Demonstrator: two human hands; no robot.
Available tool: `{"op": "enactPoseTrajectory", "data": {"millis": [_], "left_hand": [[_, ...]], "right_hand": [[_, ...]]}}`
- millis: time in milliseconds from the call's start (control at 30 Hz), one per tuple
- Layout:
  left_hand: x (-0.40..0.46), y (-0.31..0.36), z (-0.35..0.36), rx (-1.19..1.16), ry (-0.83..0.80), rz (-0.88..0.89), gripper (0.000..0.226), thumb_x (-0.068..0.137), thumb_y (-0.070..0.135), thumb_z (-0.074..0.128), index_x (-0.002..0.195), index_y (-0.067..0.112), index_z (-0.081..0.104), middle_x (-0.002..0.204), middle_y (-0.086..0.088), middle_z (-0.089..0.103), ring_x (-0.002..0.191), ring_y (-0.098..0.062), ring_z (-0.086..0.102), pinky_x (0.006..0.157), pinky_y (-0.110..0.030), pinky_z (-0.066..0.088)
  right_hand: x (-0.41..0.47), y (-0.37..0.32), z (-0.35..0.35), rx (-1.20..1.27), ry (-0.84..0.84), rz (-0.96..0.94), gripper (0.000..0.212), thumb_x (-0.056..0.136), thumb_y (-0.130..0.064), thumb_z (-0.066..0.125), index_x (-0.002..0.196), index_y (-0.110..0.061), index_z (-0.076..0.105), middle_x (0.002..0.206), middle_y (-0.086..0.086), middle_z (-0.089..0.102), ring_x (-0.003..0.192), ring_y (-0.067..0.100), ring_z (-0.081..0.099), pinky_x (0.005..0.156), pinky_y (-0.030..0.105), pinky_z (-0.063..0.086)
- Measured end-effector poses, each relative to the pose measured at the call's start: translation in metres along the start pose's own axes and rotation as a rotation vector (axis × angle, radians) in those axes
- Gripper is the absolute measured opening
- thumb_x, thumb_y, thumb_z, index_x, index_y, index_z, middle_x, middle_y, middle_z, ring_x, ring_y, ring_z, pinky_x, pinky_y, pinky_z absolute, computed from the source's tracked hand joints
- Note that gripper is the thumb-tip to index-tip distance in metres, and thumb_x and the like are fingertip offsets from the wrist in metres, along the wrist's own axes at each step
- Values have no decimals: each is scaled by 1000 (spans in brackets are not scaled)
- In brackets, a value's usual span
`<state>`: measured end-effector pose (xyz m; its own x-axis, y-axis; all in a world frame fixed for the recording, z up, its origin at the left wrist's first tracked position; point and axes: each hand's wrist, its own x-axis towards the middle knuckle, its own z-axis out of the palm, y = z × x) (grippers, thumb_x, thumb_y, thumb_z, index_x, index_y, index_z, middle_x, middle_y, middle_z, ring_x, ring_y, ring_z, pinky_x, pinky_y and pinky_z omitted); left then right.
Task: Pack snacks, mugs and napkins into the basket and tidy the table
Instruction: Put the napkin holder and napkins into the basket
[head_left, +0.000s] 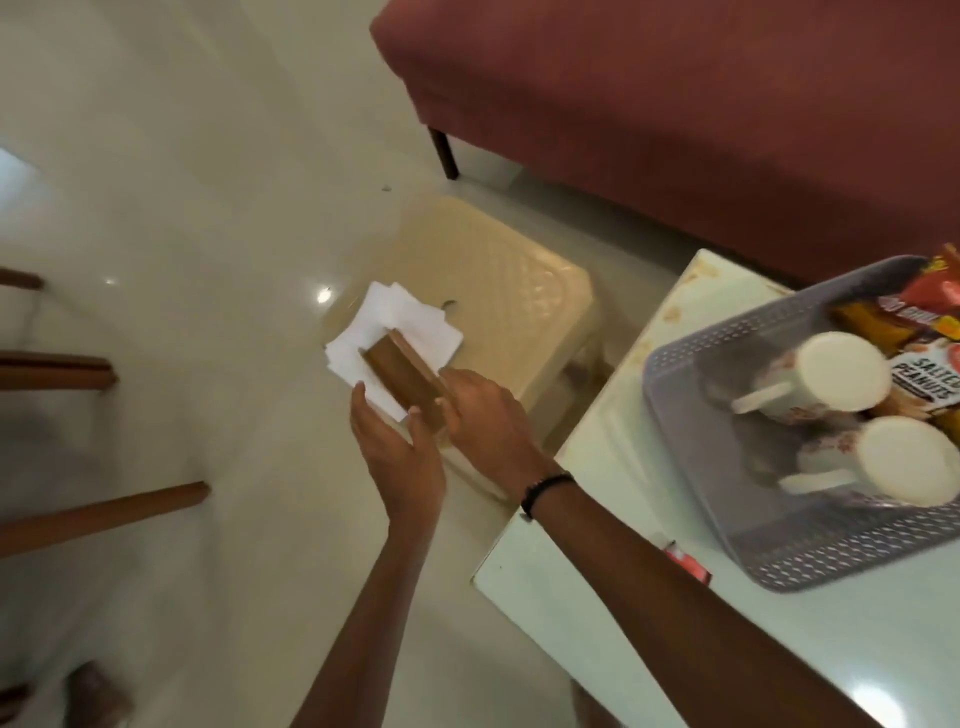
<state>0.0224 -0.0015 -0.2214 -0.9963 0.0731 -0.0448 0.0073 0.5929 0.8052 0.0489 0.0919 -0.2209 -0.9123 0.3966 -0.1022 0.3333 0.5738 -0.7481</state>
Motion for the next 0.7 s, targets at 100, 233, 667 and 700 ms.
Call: {"op": "enactPoseTrajectory", "data": {"millis": [100,233,667,700], "left_hand": [[13,-2,-2,-17,-118,-93,62,93,11,47,146,24,17,147,-13,39,127,-25,48,88,-22,41],[16,-6,2,55,-175,-55,61,96,9,39,148,26,11,140,-14,49,93,-9,54,53,0,39],[-85,56,31,-36,-276,216,58,97,19,45,146,33,18,126,20,47,102,14,53,83,-2,42],[-100,63,38,-59,-318,243,58,98,21,45,146,34,17,130,21,47,108,11,53,90,-9,44]], "right_hand": [[16,-5,14,-110,-17,72,23,95,-18,43,112,-8,55,108,13,65,96,33,62,69,31,39],[22,-7,19,-127,-53,75,22,95,-17,41,104,-5,58,98,16,68,87,35,64,64,31,37],[-76,42,-64,-19,256,151,30,96,-26,42,115,-15,62,94,7,73,79,26,68,70,28,50],[-90,53,-75,-50,311,173,30,95,-25,42,114,-16,64,90,7,74,75,26,69,68,29,51]]}}
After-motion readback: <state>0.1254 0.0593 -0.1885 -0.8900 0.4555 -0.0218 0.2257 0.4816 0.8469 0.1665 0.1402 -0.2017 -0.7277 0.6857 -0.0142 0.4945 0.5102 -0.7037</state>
